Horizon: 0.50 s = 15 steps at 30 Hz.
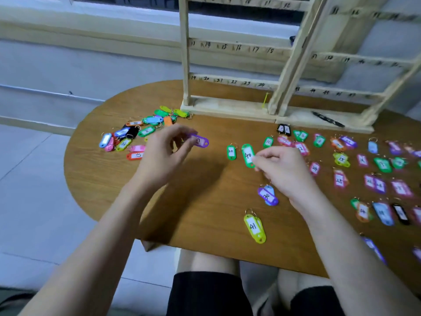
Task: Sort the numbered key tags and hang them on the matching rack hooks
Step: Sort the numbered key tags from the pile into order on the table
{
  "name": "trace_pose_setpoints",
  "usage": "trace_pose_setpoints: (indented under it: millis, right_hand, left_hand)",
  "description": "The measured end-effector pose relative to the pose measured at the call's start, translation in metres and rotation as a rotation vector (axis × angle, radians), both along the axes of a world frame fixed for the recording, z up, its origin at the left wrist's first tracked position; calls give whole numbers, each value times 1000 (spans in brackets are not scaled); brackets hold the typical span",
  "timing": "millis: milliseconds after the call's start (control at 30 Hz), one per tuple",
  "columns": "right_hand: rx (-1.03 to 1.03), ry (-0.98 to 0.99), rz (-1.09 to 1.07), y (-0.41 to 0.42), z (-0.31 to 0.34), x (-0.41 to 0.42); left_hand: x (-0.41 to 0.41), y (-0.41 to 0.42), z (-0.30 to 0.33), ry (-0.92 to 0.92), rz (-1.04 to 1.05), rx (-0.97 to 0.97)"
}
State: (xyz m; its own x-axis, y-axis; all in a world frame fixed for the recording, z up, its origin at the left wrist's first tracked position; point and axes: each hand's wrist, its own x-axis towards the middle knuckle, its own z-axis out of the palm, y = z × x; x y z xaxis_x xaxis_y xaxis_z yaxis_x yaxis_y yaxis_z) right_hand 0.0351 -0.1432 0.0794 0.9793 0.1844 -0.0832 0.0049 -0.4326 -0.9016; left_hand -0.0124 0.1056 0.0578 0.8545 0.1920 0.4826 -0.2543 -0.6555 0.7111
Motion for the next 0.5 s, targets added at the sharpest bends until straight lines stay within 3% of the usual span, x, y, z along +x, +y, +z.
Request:
trace_pose_setpoints:
  millis: [167, 500]
  right_hand:
    - [-12, 78, -15, -36, -18, -51]
    - [-178, 14, -21, -37, -50, -94]
  left_hand:
    - [-1, -33, 1, 45, -133, -48]
    - [10, -80, -17, 128, -227, -150]
